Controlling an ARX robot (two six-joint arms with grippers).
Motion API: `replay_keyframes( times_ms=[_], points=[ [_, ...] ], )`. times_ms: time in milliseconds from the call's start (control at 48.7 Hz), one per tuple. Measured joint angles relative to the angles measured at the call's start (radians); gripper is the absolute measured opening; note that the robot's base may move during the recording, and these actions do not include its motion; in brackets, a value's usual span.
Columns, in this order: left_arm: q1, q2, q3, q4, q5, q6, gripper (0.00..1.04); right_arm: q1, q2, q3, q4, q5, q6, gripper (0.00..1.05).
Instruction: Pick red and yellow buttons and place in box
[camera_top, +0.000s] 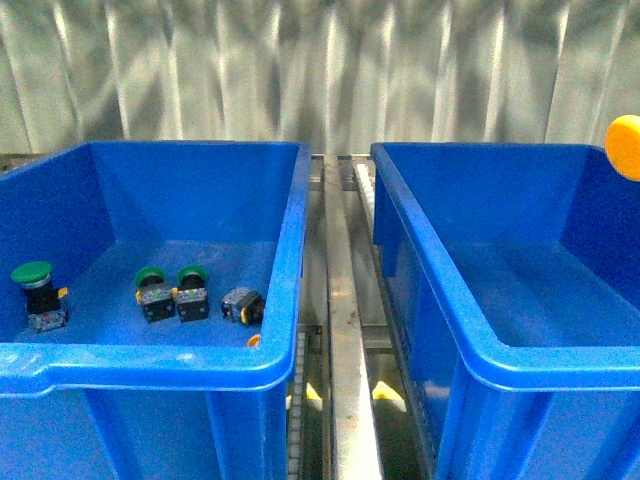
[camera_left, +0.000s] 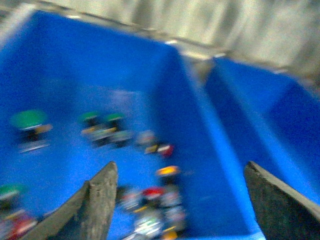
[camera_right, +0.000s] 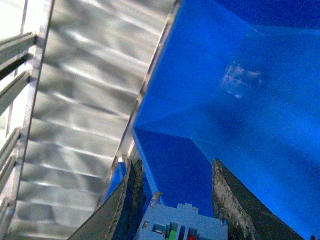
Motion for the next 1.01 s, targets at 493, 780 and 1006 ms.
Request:
replay_keyframes(
  times_ms=[493, 780, 1006],
  points=[
    [0.174, -0.765, -0.552, -0.23, -0.075, 0.262, 0.02, 0.136, -0.042, -0.059, 0.077, 0.097, -0.365, 0.32],
    [0.175, -0.771, -0.552, -0.227, -0.074, 0.269, 0.18, 0.161, -0.099, -0.104, 0.083, 0.14, -0.461, 0.32],
    [0.175, -0.771, -0.552, -0.227, -0.074, 0.27, 0.7, 0.212, -0.101, -0.128, 0.13, 0.182, -0.517, 0.32]
  ],
)
